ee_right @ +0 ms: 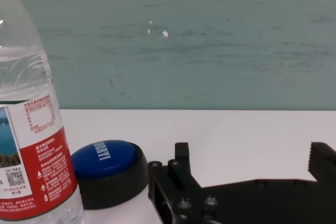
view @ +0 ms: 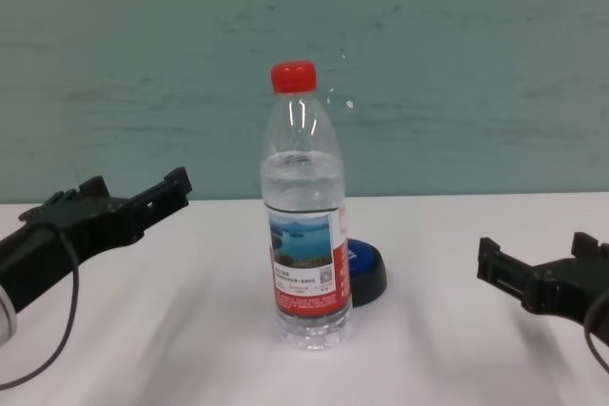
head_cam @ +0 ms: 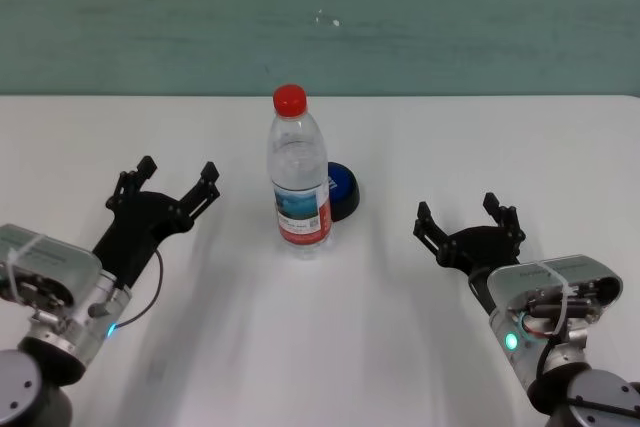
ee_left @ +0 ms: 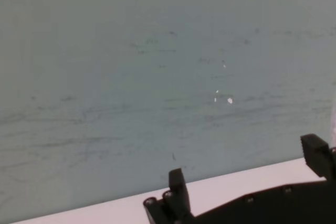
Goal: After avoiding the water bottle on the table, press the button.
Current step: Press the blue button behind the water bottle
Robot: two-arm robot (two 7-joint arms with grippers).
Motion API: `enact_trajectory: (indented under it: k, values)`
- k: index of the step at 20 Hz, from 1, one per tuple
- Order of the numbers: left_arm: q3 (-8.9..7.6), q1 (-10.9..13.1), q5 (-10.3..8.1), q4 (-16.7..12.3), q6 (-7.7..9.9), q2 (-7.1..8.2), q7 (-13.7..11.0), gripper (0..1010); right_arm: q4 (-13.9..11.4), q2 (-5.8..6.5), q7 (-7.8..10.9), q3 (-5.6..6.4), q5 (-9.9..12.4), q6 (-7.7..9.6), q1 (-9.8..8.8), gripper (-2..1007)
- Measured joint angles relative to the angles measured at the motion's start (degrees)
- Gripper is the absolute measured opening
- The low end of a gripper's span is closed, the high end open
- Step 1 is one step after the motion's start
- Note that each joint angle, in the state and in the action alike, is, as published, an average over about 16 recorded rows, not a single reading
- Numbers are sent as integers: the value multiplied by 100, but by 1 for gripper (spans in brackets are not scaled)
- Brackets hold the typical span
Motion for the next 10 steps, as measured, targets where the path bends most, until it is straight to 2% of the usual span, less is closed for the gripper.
enact_trajectory:
  k: [10]
  values:
    - [45, -84, 46, 77, -3, -27, -12, 1010, 0, 0, 0, 0, 0, 0, 0, 1004]
